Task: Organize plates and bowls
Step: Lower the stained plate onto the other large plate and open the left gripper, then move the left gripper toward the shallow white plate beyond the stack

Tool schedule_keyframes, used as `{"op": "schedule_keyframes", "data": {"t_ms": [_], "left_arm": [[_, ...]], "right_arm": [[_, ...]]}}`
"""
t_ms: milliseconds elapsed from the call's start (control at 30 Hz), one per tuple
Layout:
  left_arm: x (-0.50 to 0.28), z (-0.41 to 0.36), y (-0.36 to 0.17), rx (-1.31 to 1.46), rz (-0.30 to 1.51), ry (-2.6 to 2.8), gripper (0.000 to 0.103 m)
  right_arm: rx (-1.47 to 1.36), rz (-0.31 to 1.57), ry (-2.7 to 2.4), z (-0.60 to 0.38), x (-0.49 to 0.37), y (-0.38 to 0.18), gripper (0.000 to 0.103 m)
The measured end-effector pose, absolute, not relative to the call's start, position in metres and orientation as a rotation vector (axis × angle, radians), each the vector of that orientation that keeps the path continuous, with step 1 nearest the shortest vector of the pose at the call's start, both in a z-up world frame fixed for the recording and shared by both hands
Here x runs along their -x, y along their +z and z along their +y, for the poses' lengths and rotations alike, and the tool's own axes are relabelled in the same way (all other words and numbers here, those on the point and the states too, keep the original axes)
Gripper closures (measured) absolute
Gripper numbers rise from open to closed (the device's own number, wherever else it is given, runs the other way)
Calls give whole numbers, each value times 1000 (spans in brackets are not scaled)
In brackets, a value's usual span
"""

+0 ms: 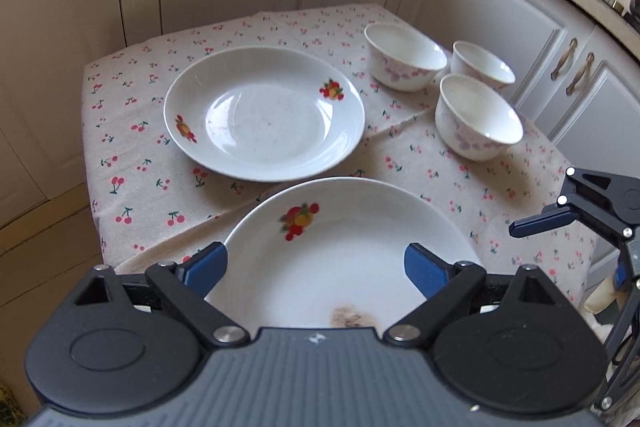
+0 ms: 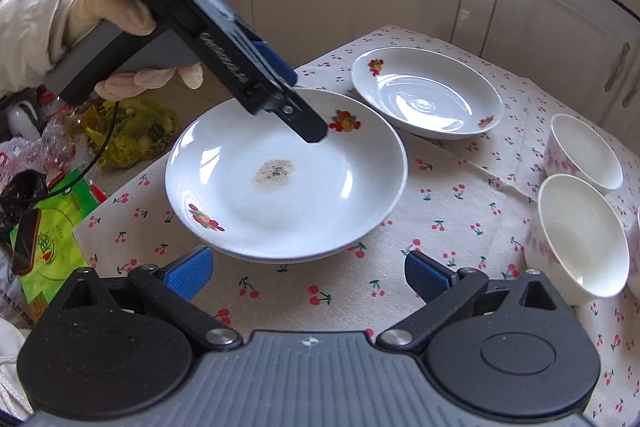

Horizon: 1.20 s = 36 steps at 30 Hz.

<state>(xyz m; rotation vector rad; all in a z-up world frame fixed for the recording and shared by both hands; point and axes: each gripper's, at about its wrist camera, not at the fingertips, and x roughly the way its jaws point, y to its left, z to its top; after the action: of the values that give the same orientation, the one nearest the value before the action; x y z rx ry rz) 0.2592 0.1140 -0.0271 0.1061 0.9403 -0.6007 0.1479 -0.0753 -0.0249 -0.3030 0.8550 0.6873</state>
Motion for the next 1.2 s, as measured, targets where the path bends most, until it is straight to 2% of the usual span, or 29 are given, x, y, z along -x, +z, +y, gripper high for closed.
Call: {"op": "schedule_keyframes", "data": {"t_ms": [500,600,833,1200], "left_arm": [[-223,111,6,-142,766,-590,8],[-213,113,11,-135,730,-571,4],[-195,124,10,-181,623,-508,3],[-215,149,3,-95,624,-484,2]], "right_arm": [[156,795,569,-115,-158,-2,0],[149,780,559,-116,-157,1,0],[151,753,552,-112,-160,8,0],[151,737,540,-88,-196,12,0]]}}
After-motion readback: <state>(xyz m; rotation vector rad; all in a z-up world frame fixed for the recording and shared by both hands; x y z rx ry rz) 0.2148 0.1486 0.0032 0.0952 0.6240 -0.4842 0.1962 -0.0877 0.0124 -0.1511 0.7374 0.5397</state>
